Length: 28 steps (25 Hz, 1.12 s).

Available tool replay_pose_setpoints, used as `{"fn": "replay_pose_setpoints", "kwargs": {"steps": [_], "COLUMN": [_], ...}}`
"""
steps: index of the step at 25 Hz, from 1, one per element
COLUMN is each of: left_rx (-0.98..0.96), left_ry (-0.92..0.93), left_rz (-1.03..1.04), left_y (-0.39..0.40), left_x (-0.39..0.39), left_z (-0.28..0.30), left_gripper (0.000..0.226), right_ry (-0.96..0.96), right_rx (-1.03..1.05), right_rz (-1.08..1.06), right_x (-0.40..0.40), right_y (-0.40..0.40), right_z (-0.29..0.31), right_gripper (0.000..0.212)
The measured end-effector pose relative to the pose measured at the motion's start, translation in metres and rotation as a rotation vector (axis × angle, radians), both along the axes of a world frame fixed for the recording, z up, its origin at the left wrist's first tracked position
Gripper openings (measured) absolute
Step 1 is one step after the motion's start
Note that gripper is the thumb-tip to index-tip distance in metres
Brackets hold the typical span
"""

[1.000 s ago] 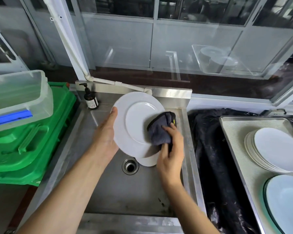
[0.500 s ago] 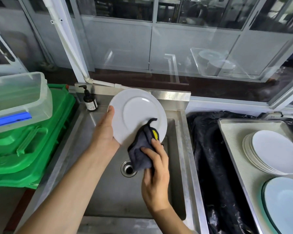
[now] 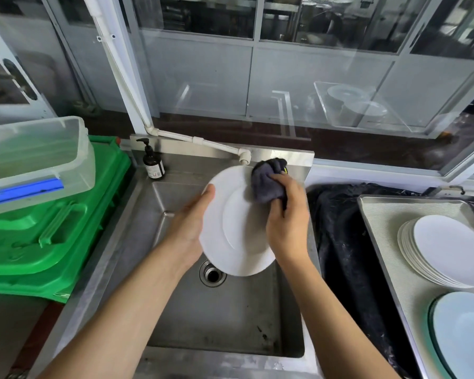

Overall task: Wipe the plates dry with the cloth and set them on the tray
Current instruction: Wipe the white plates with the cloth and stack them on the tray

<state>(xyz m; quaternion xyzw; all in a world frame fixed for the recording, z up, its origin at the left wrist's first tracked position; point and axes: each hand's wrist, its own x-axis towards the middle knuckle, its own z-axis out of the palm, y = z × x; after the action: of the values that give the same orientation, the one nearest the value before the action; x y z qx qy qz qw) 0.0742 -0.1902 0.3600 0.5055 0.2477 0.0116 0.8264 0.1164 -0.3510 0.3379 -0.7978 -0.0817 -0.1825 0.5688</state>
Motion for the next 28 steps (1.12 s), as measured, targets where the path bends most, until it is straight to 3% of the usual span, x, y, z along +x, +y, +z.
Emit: {"fn": "replay_pose_setpoints", "kwargs": {"steps": [5, 8, 13, 18, 23, 28], "left_rx": [0.003, -0.037, -0.055, -0.01, 0.014, -0.045], "left_ry": [0.023, 0.02, 0.026, 0.023, 0.049, -0.004], "left_rz": [0.072, 0.122, 0.084, 0.076, 0.101, 0.151], "left_y": [-0.006, 0.0, -0.001, -0.004, 0.008, 0.011], "left_x": [0.005, 0.008, -0.002, -0.005, -0.011, -0.001], "left_z": [0.001, -0.001, -0.01, -0.014, -0.005, 0.007], "left_gripper": [0.028, 0.024, 0.028, 0.023, 0.035, 0.045], "right_ry": [-0.119, -0.207, -0.023, -0.17, 0.026, 0.267], "right_rx": [-0.129, -0.165, -0.047, -0.113, 0.018, 0.148], "right_rz": [0.222, 0.312, 0.189, 0.218, -0.025, -0.105], "right_x": [-0.035, -0.08, -0.062, -0.041, -0.01, -0.065], "right_y": [0.017, 0.022, 0.021, 0.022, -0.006, -0.003], "right_z": [-0.015, -0.04, -0.035, -0.018, -0.024, -0.061], "right_gripper": [0.042, 0.029, 0.041, 0.039, 0.041, 0.041]}}
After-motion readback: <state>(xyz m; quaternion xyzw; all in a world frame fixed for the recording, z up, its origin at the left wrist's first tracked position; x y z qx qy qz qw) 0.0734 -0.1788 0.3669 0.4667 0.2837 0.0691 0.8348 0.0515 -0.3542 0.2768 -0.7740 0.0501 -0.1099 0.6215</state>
